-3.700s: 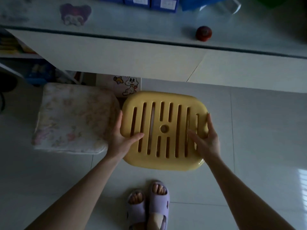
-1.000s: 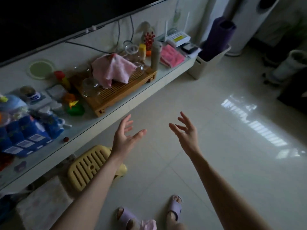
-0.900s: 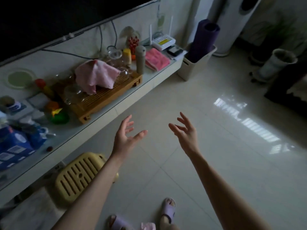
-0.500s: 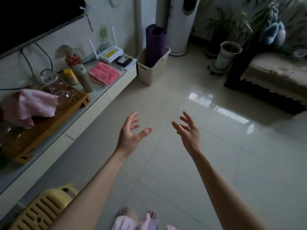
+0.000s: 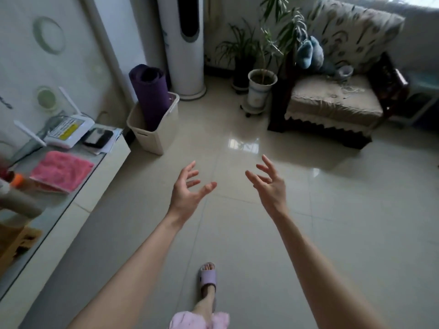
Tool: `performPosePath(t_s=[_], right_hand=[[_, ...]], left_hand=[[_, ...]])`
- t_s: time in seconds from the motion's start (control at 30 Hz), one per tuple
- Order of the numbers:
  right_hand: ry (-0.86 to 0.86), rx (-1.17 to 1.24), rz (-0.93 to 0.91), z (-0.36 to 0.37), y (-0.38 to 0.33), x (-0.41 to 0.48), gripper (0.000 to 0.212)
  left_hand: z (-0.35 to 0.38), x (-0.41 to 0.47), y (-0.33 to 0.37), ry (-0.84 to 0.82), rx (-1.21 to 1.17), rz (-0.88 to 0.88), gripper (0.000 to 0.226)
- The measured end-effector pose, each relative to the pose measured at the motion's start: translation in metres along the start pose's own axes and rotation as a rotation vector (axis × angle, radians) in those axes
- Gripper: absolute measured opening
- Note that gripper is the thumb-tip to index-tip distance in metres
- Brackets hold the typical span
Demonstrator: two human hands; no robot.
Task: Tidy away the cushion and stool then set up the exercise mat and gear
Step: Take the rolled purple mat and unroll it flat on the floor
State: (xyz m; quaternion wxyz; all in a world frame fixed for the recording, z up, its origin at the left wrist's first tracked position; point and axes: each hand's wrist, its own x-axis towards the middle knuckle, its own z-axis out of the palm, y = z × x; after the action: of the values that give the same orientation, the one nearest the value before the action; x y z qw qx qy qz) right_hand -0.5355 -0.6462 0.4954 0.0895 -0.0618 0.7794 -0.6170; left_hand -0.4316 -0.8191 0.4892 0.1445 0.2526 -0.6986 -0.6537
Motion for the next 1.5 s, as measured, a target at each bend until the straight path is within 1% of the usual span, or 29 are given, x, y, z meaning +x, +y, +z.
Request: performPosePath(t_s=[0.03, 0.13, 0.27, 0.4, 0.53, 0.73, 0.83, 1.03, 1.07, 1.13, 1.2, 1.3, 1.33, 1.5], right_hand=[[0.014, -0.002, 0.005, 0.001, -0.006, 0.028, 0.069], [0.013, -0.001, -0.006, 0.005, -0.022, 0.08, 0.07], [0.028, 0.014, -0.013, 0.013, -0.035, 0.155, 0.069], [0.039, 0.03, -0.005, 0.025, -0.035, 0.227, 0.068], [0.014, 0.043, 0.0, 0.044, -0.034, 0.303, 0.066], [-0.127, 0.05, -0.001, 0.077, -0.047, 0.448, 0.065], [-0.183, 0.035, -0.013, 0.095, -0.06, 0.515, 0.064], [-0.334, -0.005, -0.005, 0.138, -0.074, 0.6, 0.062], [-0.372, -0.008, -0.007, 0.156, -0.076, 0.62, 0.062], [-0.4, -0.01, -0.002, 0.17, -0.08, 0.636, 0.061], [-0.471, -0.028, -0.017, 0.208, -0.086, 0.67, 0.061], [-0.533, -0.028, -0.029, 0.246, -0.095, 0.703, 0.062], [-0.556, -0.026, -0.037, 0.27, -0.097, 0.722, 0.061], [-0.661, -0.063, -0.035, 0.349, -0.108, 0.778, 0.061]], left_hand=[[0.009, 0.03, 0.007, -0.006, -0.006, 0.004, 0.082], [0.022, 0.081, 0.024, -0.033, -0.006, 0.019, 0.086], [0.037, 0.157, 0.042, -0.057, -0.015, 0.022, 0.096], [0.052, 0.227, 0.048, -0.037, -0.01, 0.012, 0.092], [0.065, 0.295, 0.05, 0.003, -0.027, 0.008, 0.096], [0.081, 0.416, 0.063, 0.148, -0.063, -0.022, 0.091], [0.091, 0.469, 0.074, 0.211, -0.093, -0.04, 0.093], [0.084, 0.545, 0.079, 0.384, -0.125, -0.075, 0.091], [0.077, 0.563, 0.078, 0.43, -0.141, -0.079, 0.09], [0.071, 0.577, 0.079, 0.45, -0.147, -0.084, 0.087], [0.056, 0.61, 0.075, 0.533, -0.17, -0.093, 0.086], [0.039, 0.645, 0.074, 0.577, -0.177, -0.1, 0.08], [0.027, 0.667, 0.07, 0.611, -0.183, -0.096, 0.078], [-0.018, 0.734, 0.066, 0.712, -0.213, -0.131, 0.082]])
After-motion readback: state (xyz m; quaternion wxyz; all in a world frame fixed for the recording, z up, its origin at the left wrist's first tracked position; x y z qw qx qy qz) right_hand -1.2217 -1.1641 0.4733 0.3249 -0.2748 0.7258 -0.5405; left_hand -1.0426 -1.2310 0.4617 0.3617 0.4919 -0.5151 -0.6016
